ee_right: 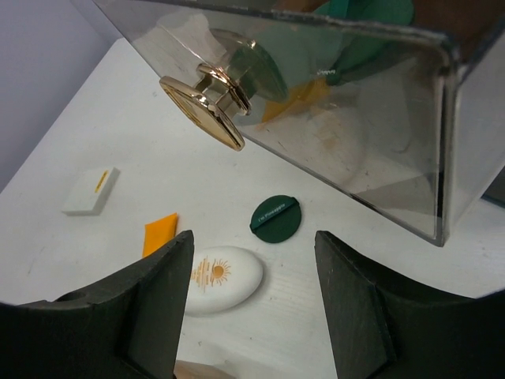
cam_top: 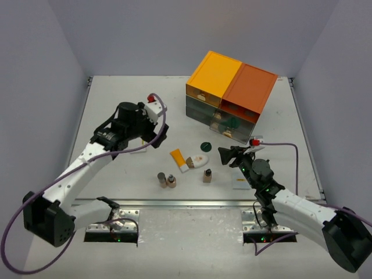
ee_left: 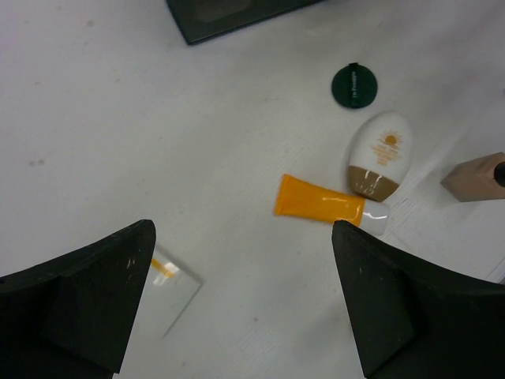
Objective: Organize the makeup
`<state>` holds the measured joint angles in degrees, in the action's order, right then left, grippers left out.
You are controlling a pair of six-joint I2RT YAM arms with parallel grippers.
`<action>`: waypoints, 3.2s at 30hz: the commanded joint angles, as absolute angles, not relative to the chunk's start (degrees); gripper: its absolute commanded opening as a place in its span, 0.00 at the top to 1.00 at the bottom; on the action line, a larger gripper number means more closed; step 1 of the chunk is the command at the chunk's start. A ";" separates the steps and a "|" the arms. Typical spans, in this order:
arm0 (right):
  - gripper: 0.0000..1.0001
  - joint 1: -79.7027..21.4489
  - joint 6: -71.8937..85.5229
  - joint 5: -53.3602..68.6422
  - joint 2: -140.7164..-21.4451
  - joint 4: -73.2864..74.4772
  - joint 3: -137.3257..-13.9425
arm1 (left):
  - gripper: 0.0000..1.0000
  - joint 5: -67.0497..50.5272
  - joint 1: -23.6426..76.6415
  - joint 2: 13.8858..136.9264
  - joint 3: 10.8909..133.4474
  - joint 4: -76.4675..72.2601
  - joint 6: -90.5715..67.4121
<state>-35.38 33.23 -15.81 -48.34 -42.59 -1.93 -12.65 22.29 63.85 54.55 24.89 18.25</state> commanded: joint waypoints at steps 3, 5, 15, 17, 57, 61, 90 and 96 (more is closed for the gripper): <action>0.38 -35.24 33.21 -15.69 -42.92 -37.54 3.63 | 0.12 -22.88 24.70 85.77 64.94 16.04 12.06; 0.38 -35.24 32.96 -15.64 -42.63 -36.51 3.18 | 0.14 -24.91 24.79 90.78 67.55 14.14 10.16; 0.38 -35.24 32.15 -15.17 -41.83 -34.27 1.16 | 0.15 -26.04 29.82 104.15 65.61 -4.42 -1.66; 0.38 -35.24 32.15 -15.31 -41.36 -33.63 0.88 | 0.15 -23.98 31.21 106.32 65.97 -4.74 -3.41; 0.38 -35.24 31.82 -18.90 -33.81 -27.18 1.21 | 0.94 -2.36 41.31 116.94 66.25 -5.95 -2.18; 0.38 -35.24 31.82 -18.90 -33.57 -26.72 1.32 | 1.00 -2.20 41.31 117.33 66.53 -5.89 -2.28; 0.38 -35.24 29.69 -16.95 -32.53 -21.59 -2.03 | 1.00 -4.21 31.71 103.37 60.35 -7.39 1.87; 0.37 -35.24 27.53 -14.68 -31.89 -17.82 -4.67 | 1.00 -3.08 28.98 97.02 57.81 -5.44 5.10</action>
<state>-35.38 30.01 -16.51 -32.68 -19.65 -1.96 -3.99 31.43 104.43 58.94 -5.17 2.24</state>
